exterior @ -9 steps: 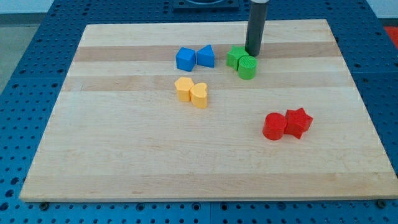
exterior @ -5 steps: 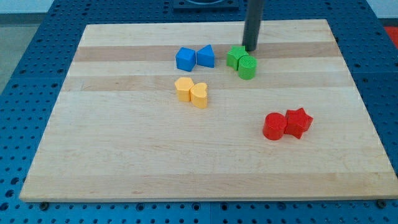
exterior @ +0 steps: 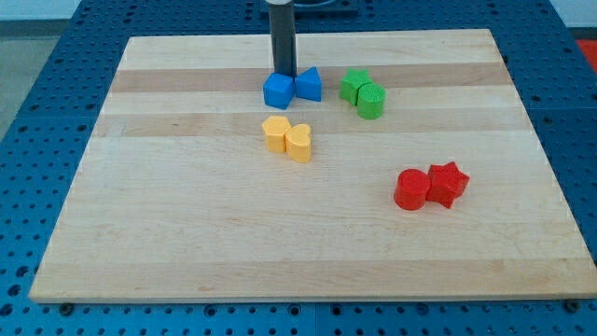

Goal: Separate the blue cube from the blue triangle

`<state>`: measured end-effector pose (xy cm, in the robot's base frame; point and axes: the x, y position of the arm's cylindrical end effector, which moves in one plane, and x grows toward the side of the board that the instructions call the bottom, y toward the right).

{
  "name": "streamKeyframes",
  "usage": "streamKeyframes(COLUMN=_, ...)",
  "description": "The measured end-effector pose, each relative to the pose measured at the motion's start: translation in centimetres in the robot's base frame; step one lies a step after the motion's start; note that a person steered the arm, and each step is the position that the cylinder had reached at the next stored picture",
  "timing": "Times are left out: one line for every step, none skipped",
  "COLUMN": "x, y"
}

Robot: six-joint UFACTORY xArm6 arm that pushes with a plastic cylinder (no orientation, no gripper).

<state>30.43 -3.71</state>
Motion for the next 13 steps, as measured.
streamKeyframes(x=1.3, y=0.0)
streamKeyframes(x=1.4, y=0.1)
streamKeyframes(x=1.4, y=0.8)
streamKeyframes(x=1.4, y=1.5)
streamKeyframes(x=1.4, y=2.1)
streamKeyframes(x=1.4, y=2.1)
streamKeyframes(x=2.9, y=1.6)
streamKeyframes(x=3.8, y=1.6)
streamKeyframes(x=3.8, y=1.6)
streamKeyframes(x=3.8, y=1.6)
streamKeyframes(x=3.8, y=0.6)
streamKeyframes(x=2.1, y=-1.2)
streamKeyframes(x=-0.8, y=-1.2)
